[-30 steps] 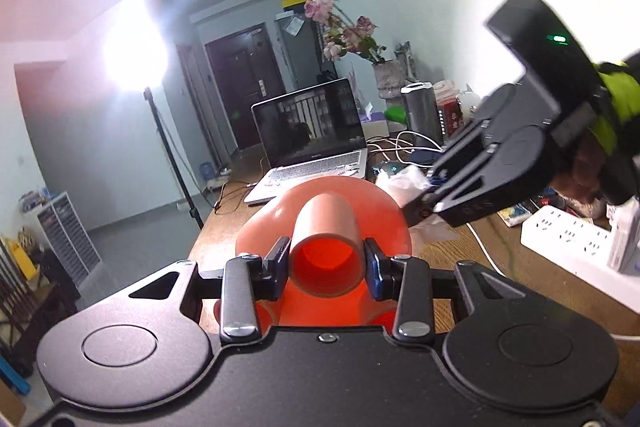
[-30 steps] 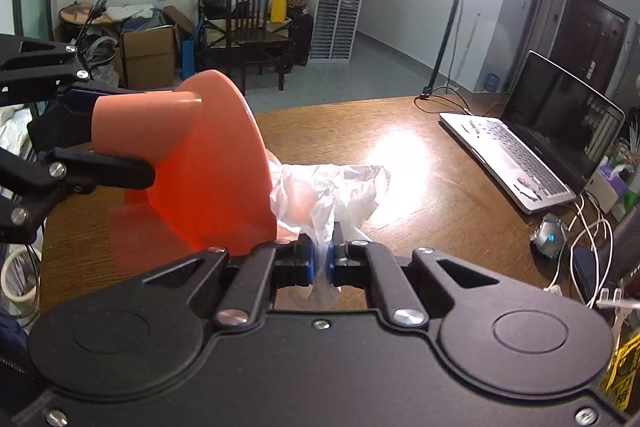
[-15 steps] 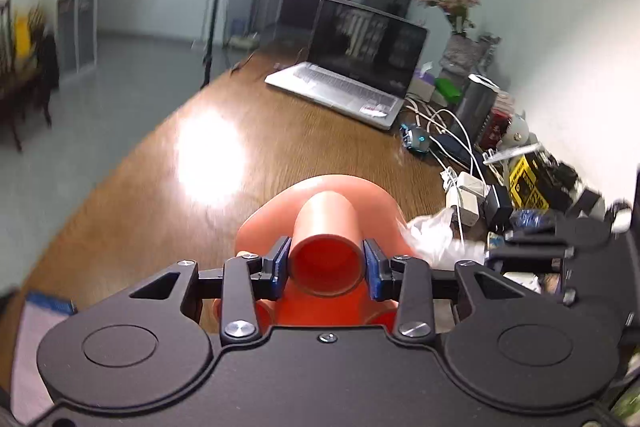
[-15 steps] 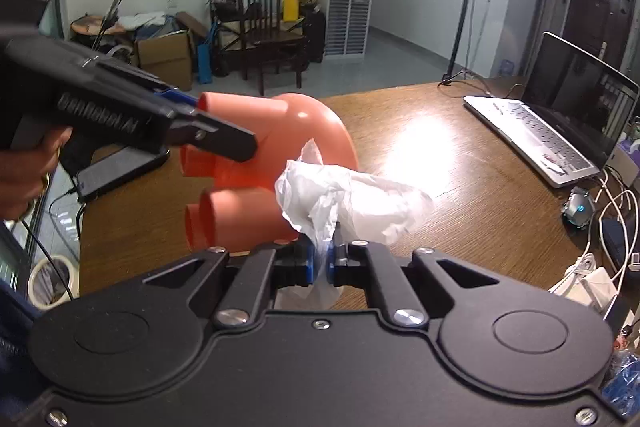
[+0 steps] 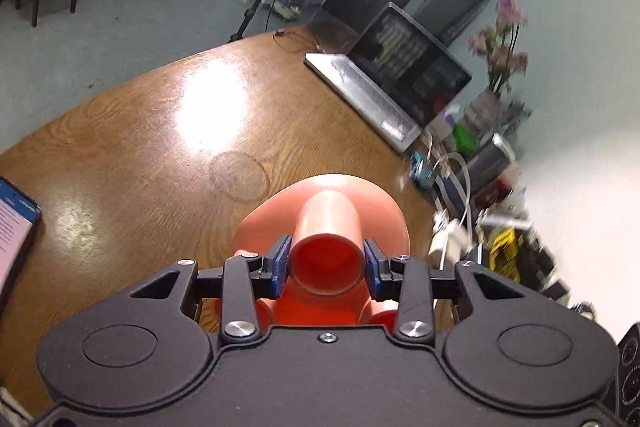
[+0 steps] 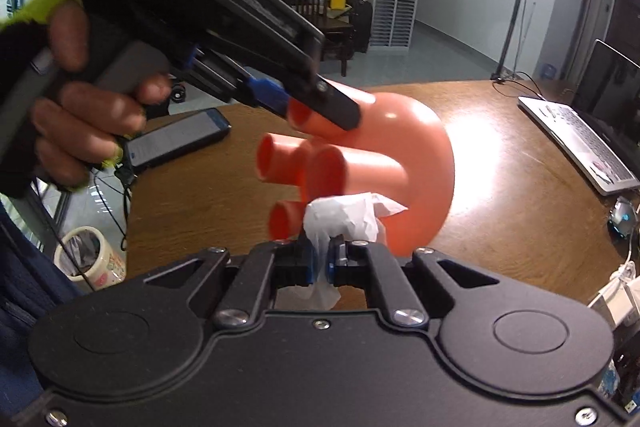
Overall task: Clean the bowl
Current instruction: 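Turn the bowl upright with the left gripper while the right gripper wipes its rim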
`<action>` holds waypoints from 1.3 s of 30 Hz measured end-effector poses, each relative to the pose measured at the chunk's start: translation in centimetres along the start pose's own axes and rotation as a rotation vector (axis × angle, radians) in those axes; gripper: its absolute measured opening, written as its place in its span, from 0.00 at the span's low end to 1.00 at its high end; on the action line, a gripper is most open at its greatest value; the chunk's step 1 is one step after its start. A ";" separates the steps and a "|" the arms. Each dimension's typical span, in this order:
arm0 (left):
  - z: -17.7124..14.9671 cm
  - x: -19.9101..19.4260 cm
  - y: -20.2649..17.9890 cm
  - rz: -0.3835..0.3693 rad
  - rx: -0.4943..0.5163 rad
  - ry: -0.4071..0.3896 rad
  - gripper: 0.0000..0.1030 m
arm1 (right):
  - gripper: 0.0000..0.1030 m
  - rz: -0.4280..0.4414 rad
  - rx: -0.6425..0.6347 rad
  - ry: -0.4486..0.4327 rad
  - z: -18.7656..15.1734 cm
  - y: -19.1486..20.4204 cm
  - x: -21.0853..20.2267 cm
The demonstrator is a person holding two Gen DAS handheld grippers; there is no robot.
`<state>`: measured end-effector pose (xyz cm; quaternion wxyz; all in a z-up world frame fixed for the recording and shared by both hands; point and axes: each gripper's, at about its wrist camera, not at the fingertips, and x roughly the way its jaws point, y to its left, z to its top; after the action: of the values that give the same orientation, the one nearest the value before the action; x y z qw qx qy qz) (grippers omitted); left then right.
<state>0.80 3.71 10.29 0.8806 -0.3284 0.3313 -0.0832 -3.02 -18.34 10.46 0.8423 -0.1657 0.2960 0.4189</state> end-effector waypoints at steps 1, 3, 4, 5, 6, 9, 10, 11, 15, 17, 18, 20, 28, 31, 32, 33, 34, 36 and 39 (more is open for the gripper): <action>-0.1 0.1 0.3 -0.012 -0.013 -0.003 0.36 | 0.07 0.001 0.014 -0.005 0.1 -0.1 0.1; -0.9 0.3 0.8 0.005 0.016 -0.006 0.36 | 0.07 0.000 0.031 -0.009 0.2 -0.2 0.2; -1.2 0.1 1.0 -0.001 0.023 -0.004 0.36 | 0.07 0.001 0.031 -0.005 0.2 -0.2 0.3; -1.6 -0.1 1.2 -0.010 0.028 -0.002 0.36 | 0.07 0.002 0.031 -0.001 0.2 -0.2 0.4; -1.9 -0.4 1.3 -0.013 0.034 0.003 0.36 | 0.07 0.004 0.029 0.002 0.2 -0.2 0.4; -2.8 -1.0 1.5 0.003 0.074 0.032 0.36 | 0.07 0.016 0.026 0.014 0.2 -0.2 0.5; -3.0 -1.0 1.7 0.013 0.073 0.042 0.36 | 0.07 0.020 0.024 0.020 0.2 -0.2 0.6; -3.4 -1.0 2.2 0.025 0.063 0.063 0.36 | 0.07 0.023 0.017 0.027 0.1 -0.1 0.6; -3.9 -1.4 3.9 0.040 0.044 0.091 0.36 | 0.07 0.041 0.014 0.036 0.0 0.0 0.3; -3.9 -1.4 3.8 0.039 0.101 0.100 0.36 | 0.07 0.038 0.017 0.037 0.0 -0.2 0.0; -4.0 -1.4 3.5 0.044 0.137 0.101 0.36 | 0.07 0.035 0.019 0.037 0.0 -0.3 -0.1; -4.3 -1.2 3.2 0.049 0.204 0.107 0.36 | 0.07 0.026 0.023 0.032 0.0 -0.7 -0.5; -8.2 0.2 2.5 0.124 0.424 0.222 0.36 | 0.07 -0.012 0.053 -0.015 0.5 -2.7 -2.3; -9.3 1.1 2.2 0.169 0.549 0.237 0.36 | 0.07 -0.004 0.041 -0.012 0.4 -2.6 -2.1; -9.3 1.4 2.0 0.174 0.569 0.241 0.36 | 0.07 0.002 0.038 -0.007 0.4 -2.3 -1.8; -9.4 1.6 1.7 0.182 0.607 0.244 0.37 | 0.07 0.008 0.034 -0.003 0.3 -2.1 -1.6; -9.5 1.8 1.4 0.190 0.648 0.248 0.37 | 0.07 0.011 0.034 -0.001 0.3 -1.9 -1.5; -9.7 2.3 0.8 0.206 0.729 0.254 0.39 | 0.07 0.018 0.034 0.003 0.1 -1.5 -1.2; -9.9 1.9 0.7 0.158 0.758 0.279 0.42 | 0.07 0.018 0.030 -0.002 0.1 -1.6 -1.5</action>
<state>-4.14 -1.68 3.27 0.8895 0.0603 0.4176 -0.1753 -2.42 -20.09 11.55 0.8411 -0.1501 0.3027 0.4223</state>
